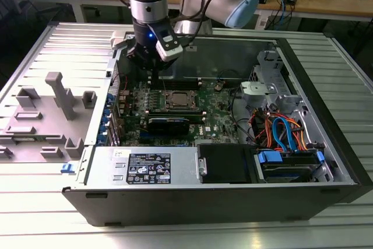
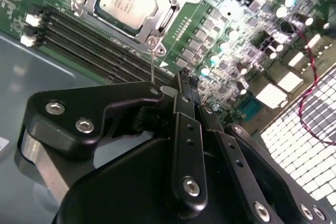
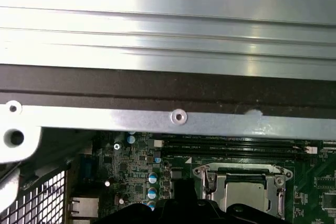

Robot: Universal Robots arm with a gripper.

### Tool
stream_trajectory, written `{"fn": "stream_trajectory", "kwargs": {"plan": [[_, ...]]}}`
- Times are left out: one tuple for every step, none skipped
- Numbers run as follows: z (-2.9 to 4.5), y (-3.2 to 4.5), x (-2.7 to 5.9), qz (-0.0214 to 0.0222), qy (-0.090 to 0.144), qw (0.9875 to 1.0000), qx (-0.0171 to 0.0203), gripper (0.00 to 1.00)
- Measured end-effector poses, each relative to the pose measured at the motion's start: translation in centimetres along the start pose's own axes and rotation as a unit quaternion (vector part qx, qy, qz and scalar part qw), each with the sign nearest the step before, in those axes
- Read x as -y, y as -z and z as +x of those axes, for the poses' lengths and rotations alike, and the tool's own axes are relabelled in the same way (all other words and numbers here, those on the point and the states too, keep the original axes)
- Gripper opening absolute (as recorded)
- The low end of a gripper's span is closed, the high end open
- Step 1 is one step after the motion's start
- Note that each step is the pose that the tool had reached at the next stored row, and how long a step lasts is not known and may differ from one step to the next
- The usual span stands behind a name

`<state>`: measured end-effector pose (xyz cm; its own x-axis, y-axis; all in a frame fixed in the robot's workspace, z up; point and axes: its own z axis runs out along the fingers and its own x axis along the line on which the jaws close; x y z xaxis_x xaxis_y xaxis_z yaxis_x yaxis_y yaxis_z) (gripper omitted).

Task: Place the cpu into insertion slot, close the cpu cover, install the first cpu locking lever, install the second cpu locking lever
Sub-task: 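Install the first cpu locking lever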

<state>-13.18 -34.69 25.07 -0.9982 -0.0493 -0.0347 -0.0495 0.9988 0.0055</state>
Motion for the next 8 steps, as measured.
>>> {"fn": "stream_trajectory", "kwargs": {"plan": [[-0.10, 0.00, -0.10, 0.0000, 0.000, 1.0000, -0.0001, 0.11], [-0.24, -0.01, -0.12, 0.0000, 0.000, 1.0000, -0.0001, 0.11], [-0.39, -0.01, -0.13, 0.0000, 0.000, 1.0000, -0.0001, 0.11], [-0.55, -0.02, -0.13, 0.0000, 0.000, 1.0000, 0.0000, 0.11], [-0.72, -0.03, -0.13, 0.0000, 0.000, 1.0000, 0.0000, 0.11], [-0.91, -0.03, -0.12, 0.0000, 0.000, 1.0000, 0.0000, 0.11], [-1.13, -0.04, -0.12, 0.0000, 0.000, 1.0000, 0.0000, 0.11], [-1.26, -0.05, -0.12, 0.0000, 0.000, 1.0000, 0.0000, 0.11]]}}
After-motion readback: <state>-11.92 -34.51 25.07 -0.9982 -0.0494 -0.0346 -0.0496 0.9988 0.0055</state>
